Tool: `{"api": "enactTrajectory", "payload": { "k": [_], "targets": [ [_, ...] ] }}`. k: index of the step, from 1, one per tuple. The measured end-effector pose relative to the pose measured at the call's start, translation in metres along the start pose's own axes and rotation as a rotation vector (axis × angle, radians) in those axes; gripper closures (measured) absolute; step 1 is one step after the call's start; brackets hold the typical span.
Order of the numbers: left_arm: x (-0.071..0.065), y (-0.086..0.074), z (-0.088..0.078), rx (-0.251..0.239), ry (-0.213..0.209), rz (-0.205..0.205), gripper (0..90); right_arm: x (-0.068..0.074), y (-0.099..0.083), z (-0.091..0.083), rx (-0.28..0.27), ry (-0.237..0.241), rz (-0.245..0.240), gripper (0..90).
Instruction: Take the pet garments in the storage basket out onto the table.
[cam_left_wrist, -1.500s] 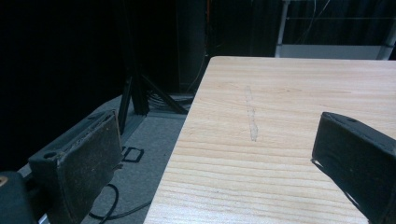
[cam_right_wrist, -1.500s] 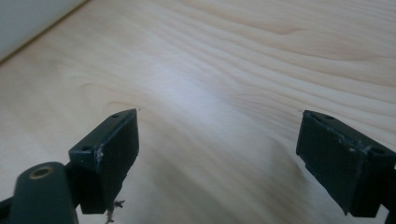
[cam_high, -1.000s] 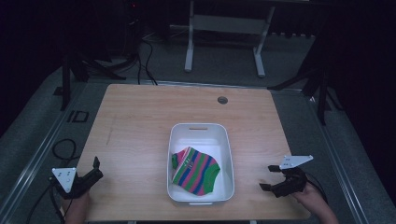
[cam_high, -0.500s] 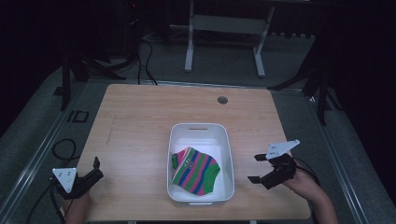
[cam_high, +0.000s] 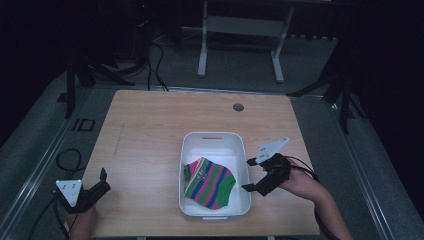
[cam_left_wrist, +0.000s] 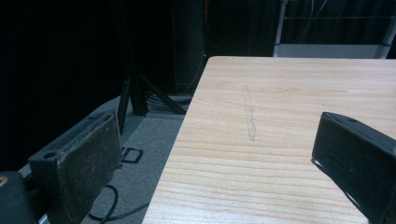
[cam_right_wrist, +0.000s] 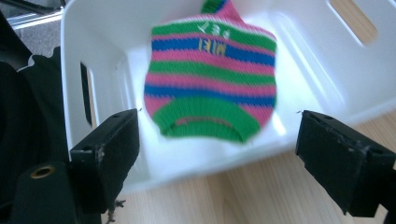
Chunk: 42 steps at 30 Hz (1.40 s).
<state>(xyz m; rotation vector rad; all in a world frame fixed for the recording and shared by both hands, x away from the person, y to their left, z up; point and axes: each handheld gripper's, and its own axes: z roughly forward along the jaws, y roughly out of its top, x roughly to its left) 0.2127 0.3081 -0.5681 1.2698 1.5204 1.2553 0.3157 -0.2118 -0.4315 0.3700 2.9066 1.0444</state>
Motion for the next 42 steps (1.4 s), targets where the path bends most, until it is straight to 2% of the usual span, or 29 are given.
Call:
{"api": "enactTrajectory", "payload": {
  "k": [2,4,6,9,12,13,14,18,20,21,23,25,27,32,36,42],
  "targets": [
    [0.0,0.0,0.0,0.001,-0.002,0.0,2.0,0.004,0.013,0.013,0.021,-0.02,-0.037,12.9],
    [0.0,0.0,0.0,0.001,-0.002,-0.001,2.0,0.005,0.016,0.016,0.028,-0.013,-0.045,12.7],
    [0.0,0.0,0.0,0.001,-0.004,-0.001,2.0,0.007,0.027,0.031,0.041,0.012,-0.048,12.7],
    [0.001,0.0,0.0,0.002,-0.006,-0.002,2.0,0.007,0.034,0.04,0.054,0.024,-0.042,12.9],
    [0.001,0.0,0.0,0.001,-0.007,-0.001,2.0,0.008,0.044,0.058,0.096,0.047,-0.042,12.8],
    [0.001,0.0,0.0,0.001,-0.007,-0.001,2.0,0.008,0.044,0.058,0.096,0.047,-0.042,12.8],
    [0.001,0.0,0.0,0.001,-0.007,-0.001,2.0,0.008,0.051,0.068,0.106,0.053,-0.049,12.8],
    [0.001,0.0,0.0,0.001,-0.009,-0.005,2.0,0.006,0.059,0.082,0.124,0.072,-0.05,12.8],
    [0.001,0.0,0.0,0.0,-0.01,-0.004,2.0,0.005,0.067,0.098,0.158,0.078,-0.052,12.8],
    [0.001,0.0,0.0,0.001,-0.01,-0.003,2.0,0.005,0.067,0.098,0.158,0.078,-0.052,12.8],
    [0.001,0.0,0.0,0.001,-0.011,-0.003,2.0,0.003,0.072,0.113,0.189,0.073,-0.054,12.8],
    [0.001,0.0,0.0,0.001,-0.012,-0.004,2.0,0.003,0.072,0.113,0.189,0.073,-0.054,12.8],
    [0.001,0.0,0.0,0.001,-0.014,-0.006,2.0,0.0,0.077,0.127,0.205,0.071,-0.046,12.8],
    [0.001,0.0,0.0,0.0,-0.018,-0.006,2.0,-0.003,0.082,0.147,0.231,0.058,-0.039,12.8],
    [0.001,0.0,0.0,0.0,-0.019,-0.008,2.0,-0.004,0.083,0.162,0.266,0.058,-0.021,12.7],
    [0.001,0.0,0.0,0.0,-0.021,-0.007,2.0,-0.001,0.08,0.179,0.304,0.064,-0.026,12.9]
  ]
}}
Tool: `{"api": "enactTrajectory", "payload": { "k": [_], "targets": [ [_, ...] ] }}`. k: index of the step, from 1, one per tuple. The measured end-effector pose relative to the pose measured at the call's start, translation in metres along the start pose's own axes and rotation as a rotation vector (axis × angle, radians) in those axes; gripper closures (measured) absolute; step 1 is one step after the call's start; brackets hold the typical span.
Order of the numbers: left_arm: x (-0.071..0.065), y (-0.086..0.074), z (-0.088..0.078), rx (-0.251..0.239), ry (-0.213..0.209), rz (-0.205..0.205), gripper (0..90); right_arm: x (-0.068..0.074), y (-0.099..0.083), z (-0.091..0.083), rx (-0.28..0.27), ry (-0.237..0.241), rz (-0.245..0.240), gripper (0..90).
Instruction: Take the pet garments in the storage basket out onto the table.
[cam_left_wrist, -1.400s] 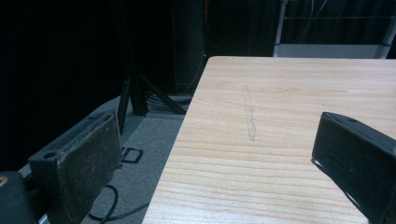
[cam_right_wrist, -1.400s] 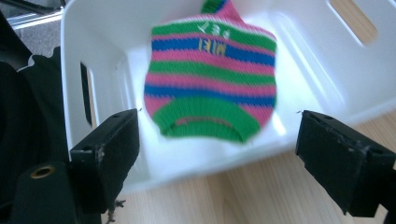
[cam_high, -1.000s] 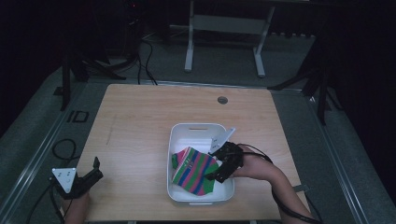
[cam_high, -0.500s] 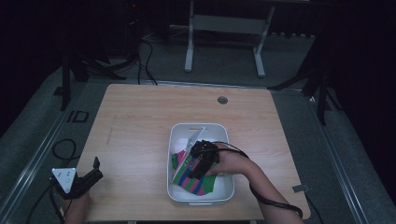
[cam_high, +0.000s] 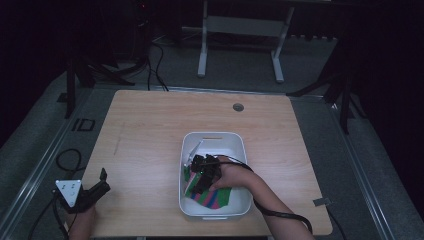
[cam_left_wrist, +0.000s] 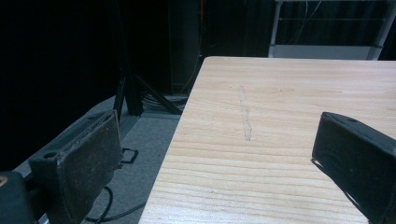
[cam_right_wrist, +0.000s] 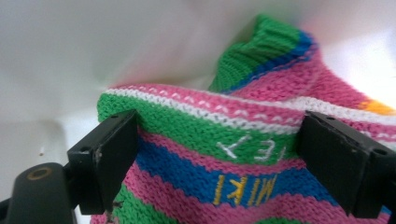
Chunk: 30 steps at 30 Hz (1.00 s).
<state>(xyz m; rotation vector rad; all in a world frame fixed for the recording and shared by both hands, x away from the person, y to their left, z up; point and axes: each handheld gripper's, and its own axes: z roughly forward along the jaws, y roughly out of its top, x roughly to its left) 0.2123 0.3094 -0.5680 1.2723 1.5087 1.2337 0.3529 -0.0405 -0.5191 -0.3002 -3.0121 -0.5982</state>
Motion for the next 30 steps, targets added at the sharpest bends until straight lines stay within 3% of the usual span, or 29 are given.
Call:
{"api": "enactTrajectory", "payload": {
  "k": [3,4,6,7,9,13,14,17,20,29,30],
  "targets": [
    [0.0,0.0,0.0,0.0,0.001,0.002,2.0,0.004,-0.001,0.006,0.025,-0.041,-0.037,19.3],
    [0.0,0.0,0.0,0.001,0.001,0.004,2.0,0.005,-0.002,0.005,0.023,-0.052,-0.044,25.4],
    [0.0,0.0,0.0,0.001,0.001,0.0,2.0,0.007,-0.001,0.002,0.022,-0.08,-0.046,51.5],
    [0.0,0.0,0.0,0.001,0.003,-0.005,2.0,0.006,-0.001,0.0,0.019,-0.085,-0.034,59.2],
    [0.002,0.0,0.0,0.001,0.002,-0.018,2.0,0.004,-0.002,-0.004,0.02,-0.086,-0.034,64.6],
    [0.001,0.0,0.0,-0.001,0.001,-0.014,2.0,0.003,-0.005,-0.014,-0.007,-0.106,-0.037,66.7],
    [0.001,0.0,0.0,0.001,0.002,-0.006,2.0,0.004,-0.007,-0.028,-0.046,-0.116,-0.036,67.0],
    [0.001,0.0,0.0,0.002,0.002,-0.011,2.0,0.004,-0.009,-0.038,-0.075,-0.108,-0.033,67.2],
    [0.001,0.0,0.0,0.002,0.003,-0.013,2.0,0.003,-0.008,-0.063,-0.134,-0.118,-0.022,67.3],
    [0.001,0.0,0.0,0.002,0.003,-0.007,2.0,0.011,-0.006,-0.122,-0.24,-0.176,-0.043,67.2],
    [0.001,0.0,0.0,0.002,0.003,-0.007,2.0,0.011,-0.006,-0.122,-0.24,-0.176,-0.043,67.2]
  ]
}}
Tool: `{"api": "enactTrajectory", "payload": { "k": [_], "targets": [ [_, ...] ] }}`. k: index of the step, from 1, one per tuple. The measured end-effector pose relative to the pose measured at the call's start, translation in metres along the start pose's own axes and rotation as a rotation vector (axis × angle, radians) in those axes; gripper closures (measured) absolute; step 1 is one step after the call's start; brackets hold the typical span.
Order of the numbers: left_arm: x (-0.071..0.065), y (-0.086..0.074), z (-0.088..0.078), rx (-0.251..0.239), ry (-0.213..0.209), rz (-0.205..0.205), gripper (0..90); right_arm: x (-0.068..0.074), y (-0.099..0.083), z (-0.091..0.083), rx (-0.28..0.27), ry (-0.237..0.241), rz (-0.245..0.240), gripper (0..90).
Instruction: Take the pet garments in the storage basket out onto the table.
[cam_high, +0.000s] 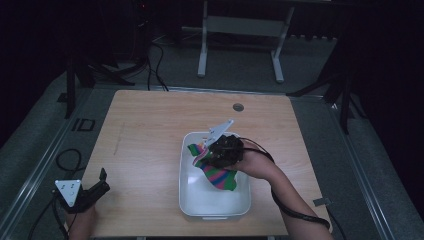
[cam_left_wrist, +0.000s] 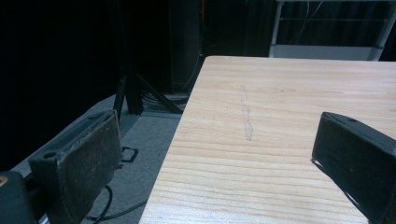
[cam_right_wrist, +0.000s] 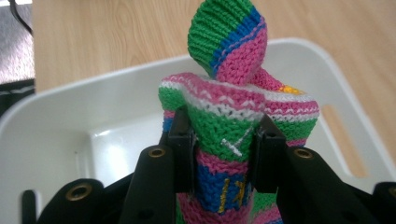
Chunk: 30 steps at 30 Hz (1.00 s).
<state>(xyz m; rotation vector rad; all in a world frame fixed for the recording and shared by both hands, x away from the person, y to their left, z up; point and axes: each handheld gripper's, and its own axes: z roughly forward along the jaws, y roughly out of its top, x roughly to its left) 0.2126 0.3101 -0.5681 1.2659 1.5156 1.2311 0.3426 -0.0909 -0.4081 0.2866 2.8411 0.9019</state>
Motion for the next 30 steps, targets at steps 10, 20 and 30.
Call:
{"api": "enactTrajectory", "payload": {
  "k": [10,20,30],
  "targets": [
    [0.0,0.0,0.0,0.003,0.001,-0.001,2.0,-0.012,0.006,-0.068,-0.129,-0.092,0.007,67.1],
    [0.0,0.0,0.0,0.001,0.003,0.002,2.0,-0.031,-0.021,-0.102,-0.131,-0.198,0.063,67.0],
    [-0.001,0.0,0.0,0.001,0.005,0.005,2.0,-0.05,-0.058,-0.124,-0.121,-0.266,0.145,66.9]
  ]
}}
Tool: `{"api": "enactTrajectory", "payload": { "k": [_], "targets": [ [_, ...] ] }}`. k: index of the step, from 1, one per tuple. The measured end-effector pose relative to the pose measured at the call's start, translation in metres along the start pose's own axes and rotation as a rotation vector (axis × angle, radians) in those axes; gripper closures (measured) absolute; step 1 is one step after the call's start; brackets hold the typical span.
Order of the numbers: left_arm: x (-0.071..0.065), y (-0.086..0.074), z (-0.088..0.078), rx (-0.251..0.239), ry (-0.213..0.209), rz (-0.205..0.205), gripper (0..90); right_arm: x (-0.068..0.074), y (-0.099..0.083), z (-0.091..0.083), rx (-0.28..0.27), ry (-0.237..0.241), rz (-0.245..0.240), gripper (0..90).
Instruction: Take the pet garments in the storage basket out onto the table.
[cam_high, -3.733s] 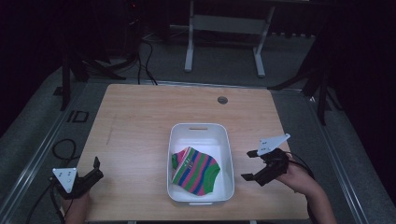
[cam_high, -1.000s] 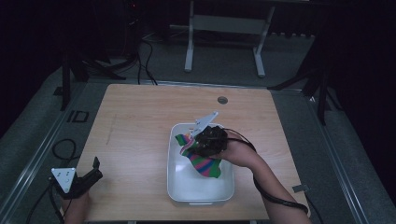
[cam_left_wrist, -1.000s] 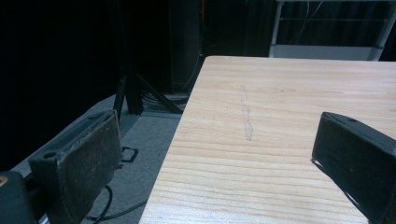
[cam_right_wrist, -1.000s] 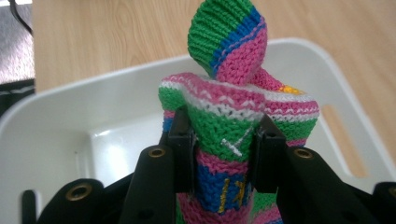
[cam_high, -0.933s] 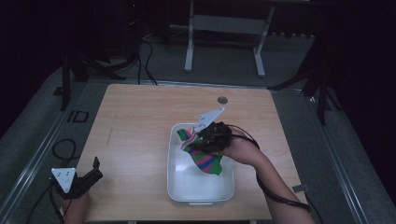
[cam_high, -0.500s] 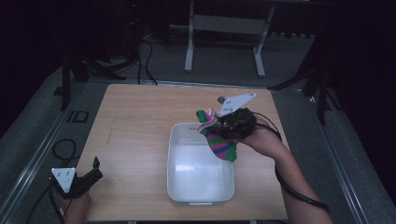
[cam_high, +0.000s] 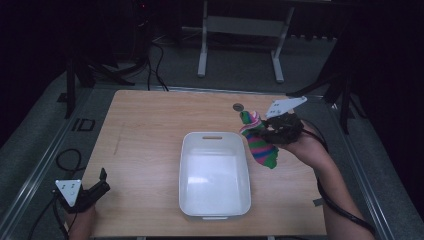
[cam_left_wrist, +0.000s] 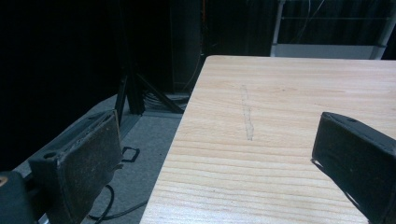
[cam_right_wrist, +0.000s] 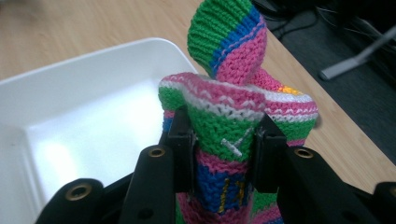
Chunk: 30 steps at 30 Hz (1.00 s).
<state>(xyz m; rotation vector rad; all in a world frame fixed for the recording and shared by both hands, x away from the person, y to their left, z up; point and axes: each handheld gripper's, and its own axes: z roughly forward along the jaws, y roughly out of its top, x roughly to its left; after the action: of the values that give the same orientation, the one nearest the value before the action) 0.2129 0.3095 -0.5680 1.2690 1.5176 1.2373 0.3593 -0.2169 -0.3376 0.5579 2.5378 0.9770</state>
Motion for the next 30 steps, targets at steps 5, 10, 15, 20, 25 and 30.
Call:
{"api": "enactTrajectory", "payload": {
  "k": [5,10,15,20,25,30],
  "targets": [
    [0.0,0.0,0.0,0.001,0.0,0.0,2.0,-0.015,-0.019,-0.009,0.015,-0.042,0.046,66.9],
    [0.0,0.0,0.0,0.0,0.001,0.001,2.0,-0.024,-0.035,-0.011,0.021,-0.068,0.088,66.8],
    [-0.001,0.0,0.0,0.0,0.002,0.003,2.0,-0.032,-0.052,0.001,0.034,-0.092,0.125,66.7],
    [0.0,0.0,0.0,0.0,0.0,0.002,2.0,-0.034,-0.073,0.024,0.043,-0.087,0.165,66.6],
    [0.0,0.0,0.0,0.0,0.0,0.004,2.0,-0.037,-0.099,0.053,0.082,-0.09,0.211,66.5],
    [-0.001,0.0,0.0,0.0,0.0,0.007,2.0,-0.04,-0.117,0.074,0.116,-0.098,0.249,66.4]
  ]
}}
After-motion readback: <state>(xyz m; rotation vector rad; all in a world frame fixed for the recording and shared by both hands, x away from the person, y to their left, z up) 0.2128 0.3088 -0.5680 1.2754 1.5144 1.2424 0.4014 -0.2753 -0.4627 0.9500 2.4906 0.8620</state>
